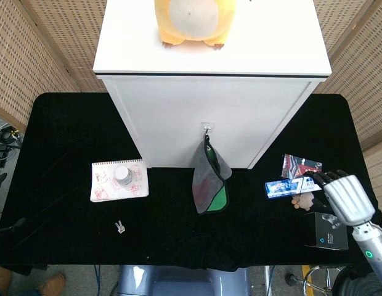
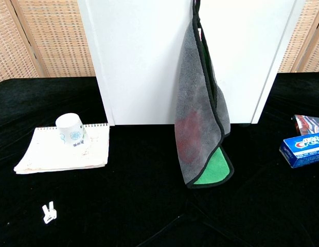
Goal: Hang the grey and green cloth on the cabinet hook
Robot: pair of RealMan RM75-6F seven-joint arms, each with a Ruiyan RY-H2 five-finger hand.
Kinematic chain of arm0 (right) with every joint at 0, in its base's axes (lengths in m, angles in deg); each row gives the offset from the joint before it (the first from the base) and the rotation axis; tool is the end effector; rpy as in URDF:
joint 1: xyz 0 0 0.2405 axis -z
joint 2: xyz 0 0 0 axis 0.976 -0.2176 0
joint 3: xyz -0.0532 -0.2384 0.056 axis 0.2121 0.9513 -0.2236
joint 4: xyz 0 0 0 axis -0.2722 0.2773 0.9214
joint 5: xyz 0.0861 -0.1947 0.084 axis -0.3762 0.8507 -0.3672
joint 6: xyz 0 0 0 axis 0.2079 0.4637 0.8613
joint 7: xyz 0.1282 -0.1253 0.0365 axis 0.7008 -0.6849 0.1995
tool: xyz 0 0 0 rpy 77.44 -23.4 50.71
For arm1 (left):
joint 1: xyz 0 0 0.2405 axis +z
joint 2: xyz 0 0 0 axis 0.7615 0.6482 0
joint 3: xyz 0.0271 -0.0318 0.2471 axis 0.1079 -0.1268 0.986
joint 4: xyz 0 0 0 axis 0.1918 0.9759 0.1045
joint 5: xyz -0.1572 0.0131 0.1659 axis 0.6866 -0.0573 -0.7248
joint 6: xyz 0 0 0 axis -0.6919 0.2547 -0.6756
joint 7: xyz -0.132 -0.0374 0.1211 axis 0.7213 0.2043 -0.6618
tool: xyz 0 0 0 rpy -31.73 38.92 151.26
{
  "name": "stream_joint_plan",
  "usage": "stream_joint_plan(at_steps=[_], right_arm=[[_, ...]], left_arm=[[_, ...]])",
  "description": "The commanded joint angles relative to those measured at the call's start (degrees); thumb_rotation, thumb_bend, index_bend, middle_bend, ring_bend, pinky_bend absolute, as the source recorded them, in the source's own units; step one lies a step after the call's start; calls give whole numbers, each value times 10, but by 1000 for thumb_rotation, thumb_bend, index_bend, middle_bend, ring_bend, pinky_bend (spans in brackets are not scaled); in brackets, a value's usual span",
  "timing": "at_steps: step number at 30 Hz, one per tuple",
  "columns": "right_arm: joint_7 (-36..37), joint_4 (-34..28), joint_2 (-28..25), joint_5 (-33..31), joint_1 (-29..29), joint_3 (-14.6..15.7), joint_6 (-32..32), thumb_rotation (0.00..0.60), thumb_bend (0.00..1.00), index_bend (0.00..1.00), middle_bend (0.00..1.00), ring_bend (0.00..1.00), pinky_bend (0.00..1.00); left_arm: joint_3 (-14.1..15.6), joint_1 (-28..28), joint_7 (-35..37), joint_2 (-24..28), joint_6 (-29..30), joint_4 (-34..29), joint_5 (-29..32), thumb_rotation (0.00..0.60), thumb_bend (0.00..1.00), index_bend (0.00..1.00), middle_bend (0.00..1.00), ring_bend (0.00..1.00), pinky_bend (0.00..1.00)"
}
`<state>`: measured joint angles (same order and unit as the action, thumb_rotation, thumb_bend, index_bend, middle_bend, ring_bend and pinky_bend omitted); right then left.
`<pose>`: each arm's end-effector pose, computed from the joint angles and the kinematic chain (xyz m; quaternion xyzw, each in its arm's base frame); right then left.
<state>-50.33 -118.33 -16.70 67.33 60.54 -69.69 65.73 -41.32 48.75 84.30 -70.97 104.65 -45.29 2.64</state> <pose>-0.2752 -0.2676 0.1611 0.7136 -0.2168 0.4137 0.5222 -0.3179 0.1967 0.1599 -0.5535 -0.4060 -0.3968 0.6093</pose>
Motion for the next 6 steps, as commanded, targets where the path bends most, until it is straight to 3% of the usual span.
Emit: stream_joint_plan(at_steps=[1, 6], right_arm=[[-39, -1, 11, -20, 37, 13, 4, 600, 0, 11, 0, 0, 12], [-78, -36, 18, -47, 71, 12, 20, 600, 0, 0, 0, 0, 0]], left_arm=[[1, 3, -2, -2, 5, 1, -2, 600, 0, 0, 0, 0, 0], [2, 7, -5, -4, 13, 3, -7, 600, 0, 0, 0, 0, 0]])
